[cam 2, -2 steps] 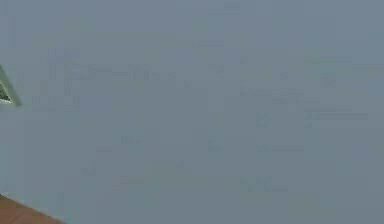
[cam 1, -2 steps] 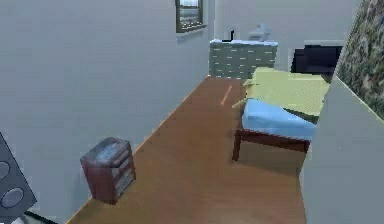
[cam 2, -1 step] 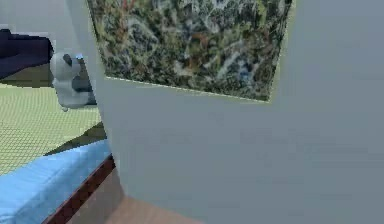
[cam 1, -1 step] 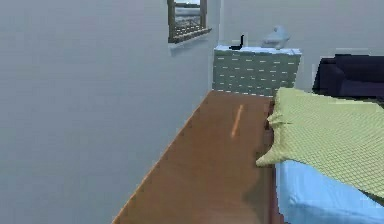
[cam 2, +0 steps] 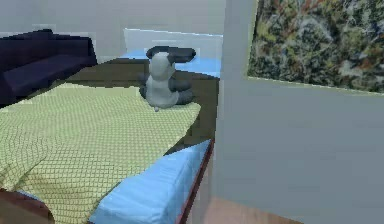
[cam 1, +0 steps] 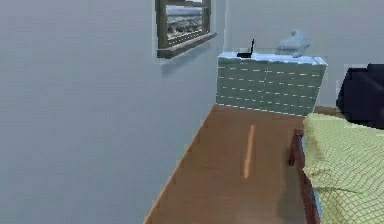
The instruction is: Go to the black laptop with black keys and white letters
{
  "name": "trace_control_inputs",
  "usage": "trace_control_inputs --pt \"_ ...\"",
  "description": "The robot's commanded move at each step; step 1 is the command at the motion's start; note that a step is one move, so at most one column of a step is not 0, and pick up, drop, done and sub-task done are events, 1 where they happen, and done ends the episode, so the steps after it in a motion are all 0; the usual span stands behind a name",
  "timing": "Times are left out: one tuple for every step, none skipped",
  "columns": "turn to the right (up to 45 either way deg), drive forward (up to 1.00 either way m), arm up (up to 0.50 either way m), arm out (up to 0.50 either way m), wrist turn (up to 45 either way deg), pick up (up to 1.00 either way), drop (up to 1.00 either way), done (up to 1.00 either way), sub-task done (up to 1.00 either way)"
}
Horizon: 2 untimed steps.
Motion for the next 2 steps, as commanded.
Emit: trace_control_inputs --pt "12.0 0.0 0.0 0.0 0.0 0.0 0.0 0.0 0.0" --pt "0.0 1.0 0.0 0.0 0.0 0.0 0.0 0.0 0.0"
